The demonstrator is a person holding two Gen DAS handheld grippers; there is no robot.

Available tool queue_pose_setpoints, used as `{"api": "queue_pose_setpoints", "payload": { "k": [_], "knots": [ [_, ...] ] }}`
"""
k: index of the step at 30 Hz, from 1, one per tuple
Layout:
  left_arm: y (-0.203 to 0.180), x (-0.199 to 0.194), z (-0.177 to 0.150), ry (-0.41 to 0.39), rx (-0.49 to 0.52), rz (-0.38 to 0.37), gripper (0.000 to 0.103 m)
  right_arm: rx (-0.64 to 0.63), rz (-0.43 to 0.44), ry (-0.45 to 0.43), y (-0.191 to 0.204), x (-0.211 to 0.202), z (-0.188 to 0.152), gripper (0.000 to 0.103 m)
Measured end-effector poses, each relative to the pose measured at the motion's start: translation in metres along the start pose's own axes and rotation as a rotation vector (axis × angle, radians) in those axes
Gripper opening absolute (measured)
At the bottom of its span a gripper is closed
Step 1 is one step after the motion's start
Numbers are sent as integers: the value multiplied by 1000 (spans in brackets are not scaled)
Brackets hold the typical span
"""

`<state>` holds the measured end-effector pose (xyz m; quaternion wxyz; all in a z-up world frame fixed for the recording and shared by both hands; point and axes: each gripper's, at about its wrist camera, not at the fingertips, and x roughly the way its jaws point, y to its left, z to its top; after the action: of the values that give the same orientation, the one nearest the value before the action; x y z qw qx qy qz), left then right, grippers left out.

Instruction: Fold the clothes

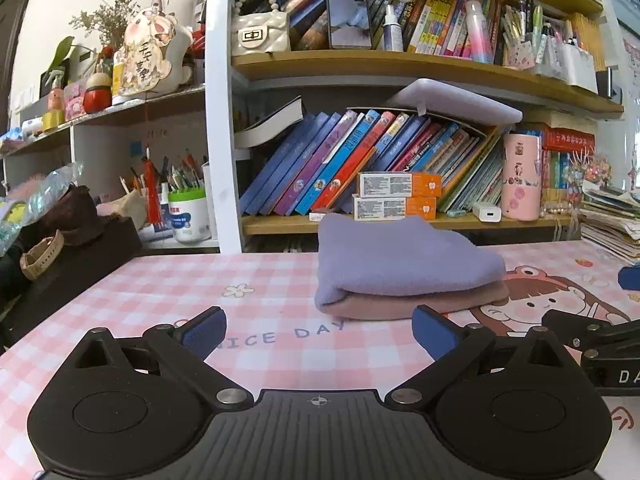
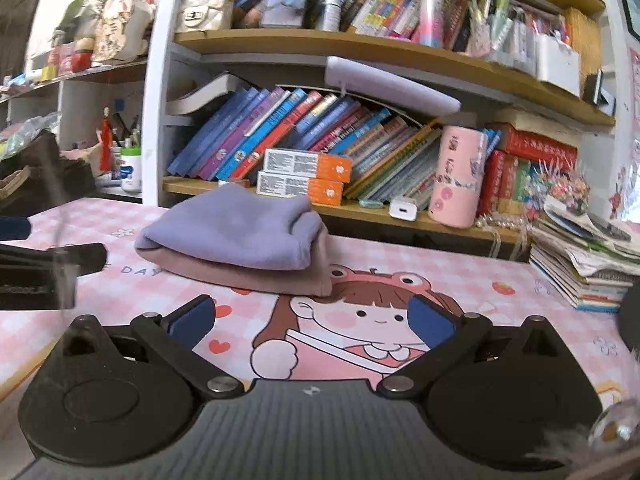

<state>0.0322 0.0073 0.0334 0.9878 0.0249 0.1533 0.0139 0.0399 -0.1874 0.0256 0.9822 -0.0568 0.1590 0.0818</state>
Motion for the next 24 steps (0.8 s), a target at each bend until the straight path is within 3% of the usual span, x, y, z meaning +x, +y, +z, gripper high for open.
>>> {"api": "queue_pose_setpoints", "payload": {
  "k": [24],
  "knots": [
    [-6, 2, 0, 17, 36, -3, 102, 9, 1, 9, -2, 1, 0, 103]
  ]
}}
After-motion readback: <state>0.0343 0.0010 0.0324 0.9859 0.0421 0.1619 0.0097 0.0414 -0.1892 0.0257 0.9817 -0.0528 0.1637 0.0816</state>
